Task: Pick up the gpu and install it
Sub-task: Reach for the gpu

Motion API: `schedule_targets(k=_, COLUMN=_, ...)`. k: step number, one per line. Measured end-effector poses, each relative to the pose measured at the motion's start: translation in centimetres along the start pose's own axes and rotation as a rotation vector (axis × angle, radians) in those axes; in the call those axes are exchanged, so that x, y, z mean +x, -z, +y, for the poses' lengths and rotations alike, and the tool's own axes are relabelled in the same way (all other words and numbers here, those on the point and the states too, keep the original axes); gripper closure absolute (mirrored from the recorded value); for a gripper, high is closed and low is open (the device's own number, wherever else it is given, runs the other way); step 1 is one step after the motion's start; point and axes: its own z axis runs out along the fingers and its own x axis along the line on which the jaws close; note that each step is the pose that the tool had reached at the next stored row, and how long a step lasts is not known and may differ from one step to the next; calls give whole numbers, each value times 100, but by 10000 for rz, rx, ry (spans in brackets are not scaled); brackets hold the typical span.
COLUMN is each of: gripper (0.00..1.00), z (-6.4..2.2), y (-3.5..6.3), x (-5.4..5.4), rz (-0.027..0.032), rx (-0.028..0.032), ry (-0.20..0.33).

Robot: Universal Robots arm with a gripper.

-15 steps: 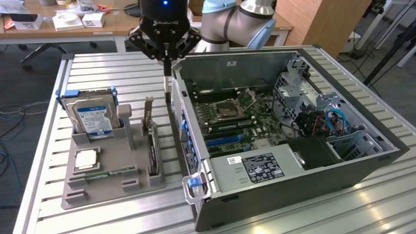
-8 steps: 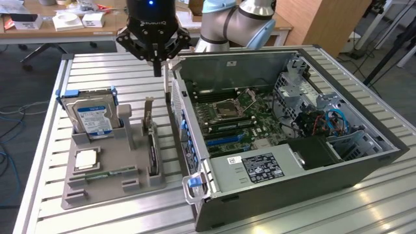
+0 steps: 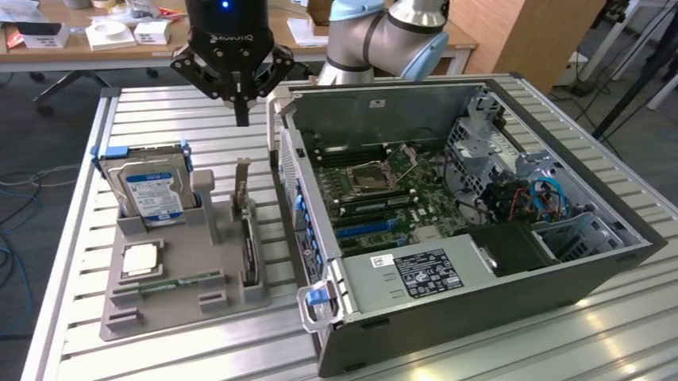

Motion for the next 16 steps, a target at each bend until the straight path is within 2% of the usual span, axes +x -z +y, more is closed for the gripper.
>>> schedule_targets(k=5, gripper=90, z=-21, y=3, x=4, rz=3, rx=1, ry=-1)
schedule_targets(k=16, gripper=90, z=-307, y=16, x=46, rz=3, rx=-17, ry=-1)
